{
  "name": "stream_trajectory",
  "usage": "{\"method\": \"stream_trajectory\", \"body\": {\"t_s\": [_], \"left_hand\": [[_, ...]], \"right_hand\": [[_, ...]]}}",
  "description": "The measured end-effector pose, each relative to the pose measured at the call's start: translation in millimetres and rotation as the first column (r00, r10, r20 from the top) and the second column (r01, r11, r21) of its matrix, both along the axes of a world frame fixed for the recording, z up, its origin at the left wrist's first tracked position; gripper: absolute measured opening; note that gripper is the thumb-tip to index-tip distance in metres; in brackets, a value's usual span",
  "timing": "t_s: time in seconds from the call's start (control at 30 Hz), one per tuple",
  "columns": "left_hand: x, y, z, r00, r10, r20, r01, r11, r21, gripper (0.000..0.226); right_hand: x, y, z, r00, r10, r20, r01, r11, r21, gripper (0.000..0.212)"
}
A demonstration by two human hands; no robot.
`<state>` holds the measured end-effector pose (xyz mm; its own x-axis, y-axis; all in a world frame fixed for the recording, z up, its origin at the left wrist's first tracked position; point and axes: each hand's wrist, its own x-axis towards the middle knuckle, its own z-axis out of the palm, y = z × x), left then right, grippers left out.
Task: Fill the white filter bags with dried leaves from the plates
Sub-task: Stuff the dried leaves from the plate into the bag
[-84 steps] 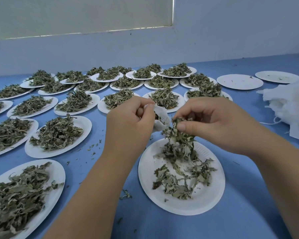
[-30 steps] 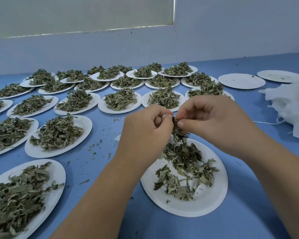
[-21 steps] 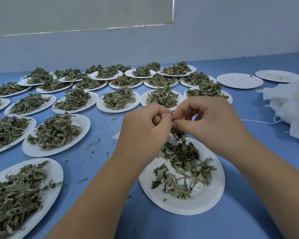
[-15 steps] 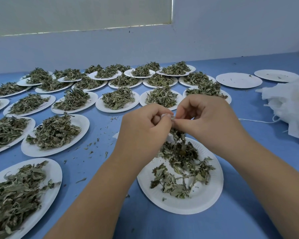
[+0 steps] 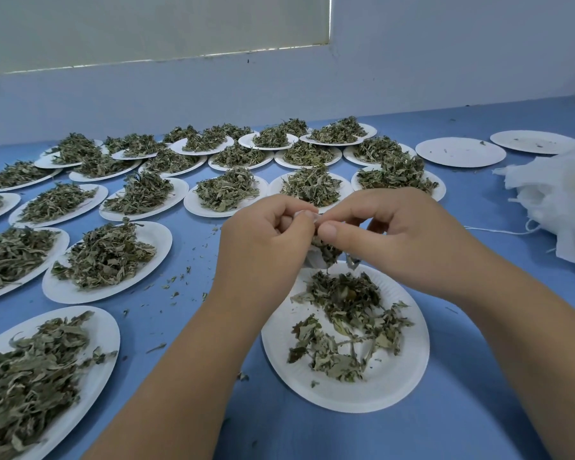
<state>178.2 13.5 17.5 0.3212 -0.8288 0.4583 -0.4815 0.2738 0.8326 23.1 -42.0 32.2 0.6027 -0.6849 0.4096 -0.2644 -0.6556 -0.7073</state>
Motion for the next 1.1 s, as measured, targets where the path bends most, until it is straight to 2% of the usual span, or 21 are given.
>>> {"method": "stream_trajectory", "body": {"t_s": [0.13,0.27,0.53,0.87,1.1], "left_hand": [[3,-2,-1,0.999,0.035,0.028,-0.036,0.999,0.015,0.018],[2,-1,0,1.000,0.011,0.002,-0.011,1.000,0.014,0.020],[-1,-1,0,1.000,-0.023,0.018,0.023,0.999,0.024,0.024],[-5,-1,-3,0.997,-0.034,0.067,0.031,0.999,0.041,0.020],[-1,0,-1,0.999,-0.019,0.045,0.019,1.000,0.005,0.022]], "right_hand": [[0,0,0,0.993,0.027,-0.112,-0.033,0.998,-0.047,0.033],[1,-2,-2,0.998,0.024,-0.051,-0.027,0.999,-0.041,0.026],[6,-3,-7,0.996,-0.063,0.070,0.068,0.996,-0.062,0.027],[12,-5,-12,0.987,-0.125,0.104,0.124,0.992,0.022,0.023],[4,-4,-1,0.985,-0.099,0.144,0.095,0.995,0.035,0.014]]}}
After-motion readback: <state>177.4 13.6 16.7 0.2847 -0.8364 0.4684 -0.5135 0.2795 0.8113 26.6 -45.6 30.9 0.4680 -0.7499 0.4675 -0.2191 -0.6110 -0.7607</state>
